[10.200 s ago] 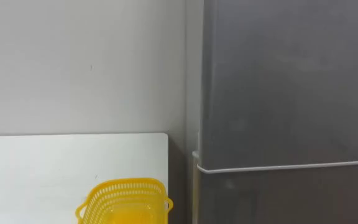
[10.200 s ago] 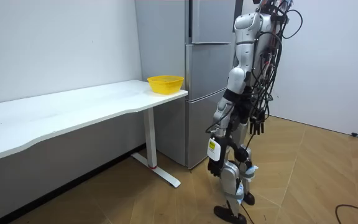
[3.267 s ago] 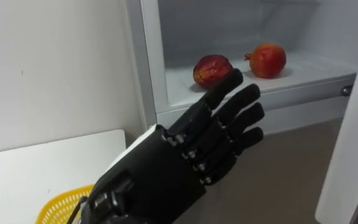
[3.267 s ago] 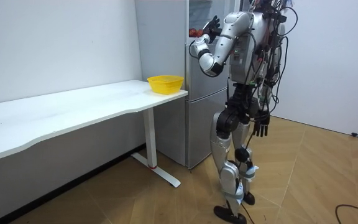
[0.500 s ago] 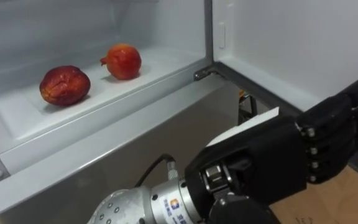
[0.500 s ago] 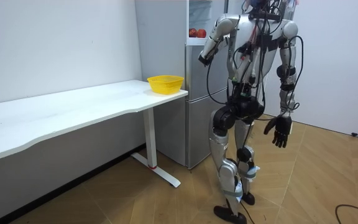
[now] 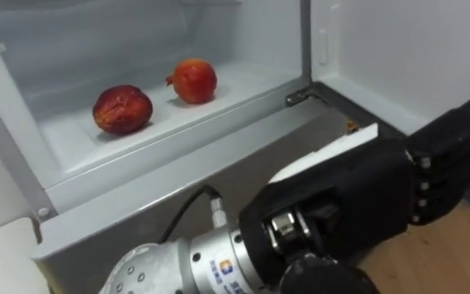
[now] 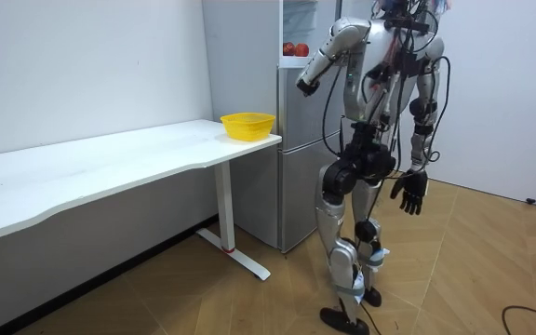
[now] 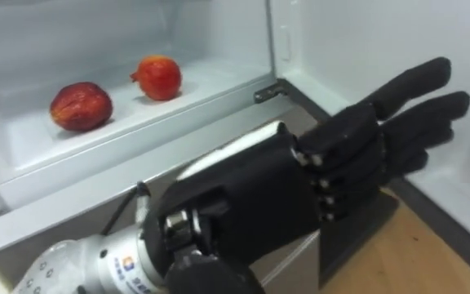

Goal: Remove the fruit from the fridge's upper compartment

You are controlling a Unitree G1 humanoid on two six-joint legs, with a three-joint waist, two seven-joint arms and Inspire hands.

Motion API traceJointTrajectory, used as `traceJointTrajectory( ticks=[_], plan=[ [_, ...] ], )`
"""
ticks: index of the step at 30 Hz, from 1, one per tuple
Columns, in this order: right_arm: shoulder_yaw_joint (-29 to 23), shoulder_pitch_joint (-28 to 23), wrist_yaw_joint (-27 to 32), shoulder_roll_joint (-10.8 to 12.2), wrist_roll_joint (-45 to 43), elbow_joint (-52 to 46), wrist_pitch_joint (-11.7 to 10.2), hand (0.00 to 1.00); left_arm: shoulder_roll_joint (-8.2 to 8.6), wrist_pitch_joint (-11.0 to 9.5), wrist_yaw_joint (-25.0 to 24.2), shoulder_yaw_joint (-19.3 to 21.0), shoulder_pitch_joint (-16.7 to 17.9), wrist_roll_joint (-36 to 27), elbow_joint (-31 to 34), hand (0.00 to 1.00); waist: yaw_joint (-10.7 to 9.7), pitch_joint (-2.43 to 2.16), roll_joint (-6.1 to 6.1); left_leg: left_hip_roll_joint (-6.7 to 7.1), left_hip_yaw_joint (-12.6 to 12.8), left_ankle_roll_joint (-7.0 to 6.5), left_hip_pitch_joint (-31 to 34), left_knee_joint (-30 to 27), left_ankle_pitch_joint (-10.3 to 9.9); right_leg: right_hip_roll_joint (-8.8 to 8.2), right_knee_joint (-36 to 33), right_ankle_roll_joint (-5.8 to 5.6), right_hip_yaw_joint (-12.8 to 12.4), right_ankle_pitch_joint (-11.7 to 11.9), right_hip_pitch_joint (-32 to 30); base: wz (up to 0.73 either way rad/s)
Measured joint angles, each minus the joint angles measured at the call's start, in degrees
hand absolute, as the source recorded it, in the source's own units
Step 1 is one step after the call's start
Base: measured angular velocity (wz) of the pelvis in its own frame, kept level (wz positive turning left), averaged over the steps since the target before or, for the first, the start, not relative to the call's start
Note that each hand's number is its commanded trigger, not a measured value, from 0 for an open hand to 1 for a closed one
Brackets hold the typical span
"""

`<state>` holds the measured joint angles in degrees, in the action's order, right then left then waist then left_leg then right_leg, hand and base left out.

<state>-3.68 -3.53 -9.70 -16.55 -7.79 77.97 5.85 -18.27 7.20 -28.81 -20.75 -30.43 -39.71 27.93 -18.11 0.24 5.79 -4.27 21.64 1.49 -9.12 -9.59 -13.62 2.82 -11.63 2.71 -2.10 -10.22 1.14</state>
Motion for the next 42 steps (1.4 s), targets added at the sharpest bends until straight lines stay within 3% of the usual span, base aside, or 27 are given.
traceJointTrajectory(
  ticks=[2,6,10,12,14,16,18,21,24,26,27,28,29,31,33,35,37,39,42],
  plan=[
    [-0.3,-0.2,0.5,0.0,-0.3,-0.1,-0.1,0.00,-2.08,0.0,1.2,4.4,0.0,0.0,3.1,0.00,2.7,0.08,-0.13,0.00,-1.5,0.00,0.0,0.1,0.0,0.05,0.0,0.06,0.9,0.0,0.3,0.22],
    [-0.4,-0.7,0.3,0.3,-2.6,-0.4,-0.3,0.00,-2.75,-0.2,2.7,10.4,1.9,0.0,5.5,0.00,6.1,0.16,-0.73,0.09,-3.7,0.01,0.3,0.1,0.0,-0.44,0.1,0.25,3.3,-0.2,1.0,0.33],
    [-0.5,-1.2,1.0,0.7,-3.7,-0.4,-1.1,0.00,-5.43,-1.2,4.0,16.9,4.6,1.2,8.2,0.00,10.5,0.21,-1.66,0.22,-6.4,0.12,1.0,0.1,0.1,-0.80,0.2,0.32,5.7,-0.4,1.4,0.32],
    [-1.2,-1.7,1.0,0.8,-4.0,-0.7,-1.3,0.00,-5.87,-2.3,5.0,20.9,8.2,1.6,8.8,0.00,11.9,0.04,-2.00,0.39,-8.1,0.15,1.1,0.1,0.1,-0.98,0.6,0.30,7.1,-0.5,2.1,0.37],
    [-2.0,-3.5,1.6,1.3,-4.4,-0.9,-1.5,0.00,-5.90,-2.7,6.6,25.6,12.1,4.4,9.3,0.00,14.4,-0.71,-2.50,0.52,-9.9,0.23,1.2,-0.1,0.2,-1.03,1.3,0.32,8.7,-0.5,2.9,0.37],
    [-2.7,-4.3,2.0,1.7,-6.2,-1.6,-1.5,0.00,-5.90,-3.4,7.9,29.3,14.5,7.1,9.3,0.00,16.5,-0.82,-2.72,0.68,-11.2,0.24,1.6,-0.2,0.2,-1.42,1.8,0.33,9.9,-0.5,3.3,0.39],
    [-3.6,-5.2,2.2,1.9,-7.3,-2.1,-1.5,0.00,-5.85,-3.7,9.3,33.5,16.9,8.9,9.3,0.00,17.4,-0.74,-2.83,1.02,-12.8,0.23,1.7,-0.3,0.2,-1.74,2.0,0.12,11.2,-0.7,4.0,0.34],
    [-4.4,-5.6,3.4,2.2,-8.9,-3.0,-1.6,0.00,-5.23,-5.1,13.5,40.5,24.1,10.7,9.3,0.00,20.1,-0.92,-2.54,1.21,-13.2,0.23,1.3,-0.4,0.2,-1.78,2.0,-0.07,11.8,-0.8,4.7,0.13],
    [-4.6,-5.8,3.7,2.3,-8.8,-3.0,-1.6,0.00,-5.22,-5.1,17.5,46.7,28.8,12.5,9.1,0.00,21.5,-0.59,-2.74,1.60,-14.3,0.22,1.4,-1.0,0.2,-2.48,2.0,-0.25,13.2,-1.3,5.4,0.25],
    [-5.6,-6.0,3.8,2.3,-9.4,-3.1,-1.6,0.00,-5.03,-6.5,21.2,51.7,33.1,14.8,8.4,0.00,22.6,-0.30,-2.72,1.83,-14.5,0.22,1.5,-1.4,0.2,-2.77,2.0,-0.41,13.6,-1.6,5.8,0.14],
    [-6.0,-6.2,3.8,2.3,-9.4,-3.3,-1.6,0.00,-4.88,-6.6,22.0,52.8,34.2,15.4,8.1,0.00,22.9,-0.48,-2.39,1.91,-14.7,0.21,1.5,-1.4,0.2,-2.86,2.0,-0.45,13.7,-1.6,5.8,0.12],
    [-6.4,-6.7,3.8,2.4,-9.4,-3.6,-1.6,0.00,-4.60,-6.8,23.9,54.5,35.9,15.9,7.3,0.00,23.4,-0.22,-2.58,2.03,-15.2,0.21,1.6,-1.5,0.2,-2.96,1.9,-0.52,13.9,-1.7,5.8,0.13],
    [-6.4,-6.8,3.9,2.4,-9.2,-3.6,-1.5,0.00,-4.34,-7.3,26.6,55.8,37.8,18.3,6.5,0.00,23.6,-0.44,-1.87,2.15,-15.9,0.21,1.7,-1.6,0.2,-3.01,1.9,-0.55,14.2,-1.8,6.0,0.14],
    [-6.4,-6.8,4.4,2.3,-9.3,-3.8,-1.3,0.00,-3.10,-8.2,30.5,56.5,41.5,22.7,4.6,0.00,24.1,-0.18,-1.93,2.20,-16.0,0.21,1.7,-1.7,0.2,-3.06,1.8,-0.56,14.5,-1.8,6.0,0.09],
    [-6.4,-7.1,4.9,2.3,-9.3,-4.1,-1.3,0.00,-0.29,-8.5,33.0,56.5,45.2,26.4,2.1,0.00,24.3,-0.19,-1.66,2.34,-16.3,0.14,1.9,-1.8,0.2,-3.24,1.8,-0.59,14.9,-2.0,6.1,0.09],
    [-5.2,-7.5,4.9,2.4,-9.3,-4.2,-1.3,0.00,4.33,-9.1,36.3,56.4,50.1,29.4,-3.5,0.00,24.5,-0.19,-1.78,2.57,-16.5,0.06,1.9,-1.8,0.3,-3.53,0.9,-0.60,15.1,-2.8,5.7,0.09],
    [-4.9,-7.9,4.9,2.4,-9.3,-4.3,-1.2,0.00,6.67,-9.0,38.7,55.9,52.5,31.4,-9.2,0.00,24.4,-0.37,-2.19,2.76,-17.4,0.06,2.2,-1.9,0.3,-3.71,0.8,-0.66,15.8,-3.2,5.6,0.22],
    [-4.7,-8.4,4.9,2.4,-9.3,-4.7,-0.8,0.00,7.41,-8.8,41.6,54.0,54.5,31.4,-15.2,0.00,24.4,-0.43,-2.79,2.88,-18.7,0.06,2.5,-2.0,0.3,-3.77,0.9,-0.67,16.3,-3.2,5.7,0.22],
    [-4.4,-8.5,5.1,2.4,-9.5,-4.6,-0.8,0.00,7.86,-9.1,44.6,49.8,55.2,31.4,-30.4,0.00,24.6,-0.40,-3.31,2.91,-18.8,0.06,2.3,-2.0,0.3,-3.79,0.9,-0.67,16.5,-3.2,6.2,0.05]
  ],
)
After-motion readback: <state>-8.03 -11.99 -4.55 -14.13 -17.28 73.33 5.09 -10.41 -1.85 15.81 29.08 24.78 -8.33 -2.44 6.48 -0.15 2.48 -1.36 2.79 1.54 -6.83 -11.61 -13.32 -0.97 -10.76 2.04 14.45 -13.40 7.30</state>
